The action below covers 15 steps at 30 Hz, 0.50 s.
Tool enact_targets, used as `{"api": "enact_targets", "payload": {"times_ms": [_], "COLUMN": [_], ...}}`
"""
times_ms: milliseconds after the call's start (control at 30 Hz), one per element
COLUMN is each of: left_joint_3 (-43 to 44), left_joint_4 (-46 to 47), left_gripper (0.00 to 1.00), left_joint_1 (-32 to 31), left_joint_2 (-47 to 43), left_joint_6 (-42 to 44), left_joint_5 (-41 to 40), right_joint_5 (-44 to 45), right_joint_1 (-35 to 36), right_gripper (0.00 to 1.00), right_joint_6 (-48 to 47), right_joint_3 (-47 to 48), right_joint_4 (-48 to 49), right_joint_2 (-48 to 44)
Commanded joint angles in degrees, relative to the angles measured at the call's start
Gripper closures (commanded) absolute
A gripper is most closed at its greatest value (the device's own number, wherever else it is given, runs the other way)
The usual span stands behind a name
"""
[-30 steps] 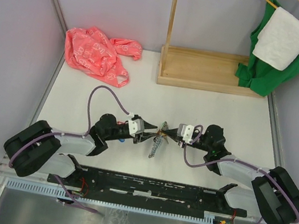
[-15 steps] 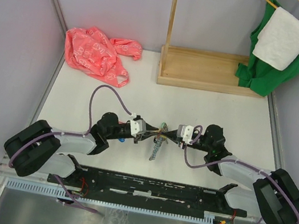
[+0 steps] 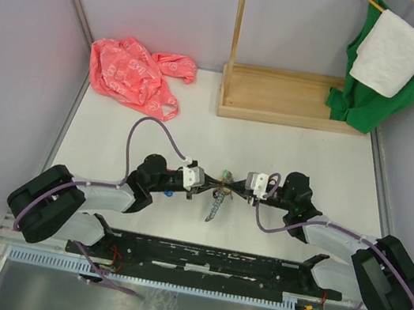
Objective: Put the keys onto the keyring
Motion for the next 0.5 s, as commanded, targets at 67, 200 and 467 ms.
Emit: {"api": "enact_targets", "payload": {"times_ms": [67, 200, 467], "left_joint_3": [3.0, 4.2, 9.6], "left_joint_4": [-1.9, -8.8, -25.0], "left_gripper": [0.97, 0.97, 0.97], "left_joint_1": [-0.6, -0.7, -1.2], "left_joint_2": [-0.2, -2.9, -6.6], "left_joint_6": [3.2, 5.3, 9.2], "left_joint_5": [2.1, 1.0, -1.1], "right_joint_5": [-1.6, -0.5, 0.9], "right_joint_1": [-0.1, 0.0, 0.0], "right_gripper": [0.99, 0.98, 0.8], "right_joint_6": [1.0, -3.1, -11.3], "right_joint_3": [3.7, 6.1, 12.2], "right_joint_4": [0.8, -11.9, -34.5], "right_joint_2": [-2.2, -5.3, -8.8]}}
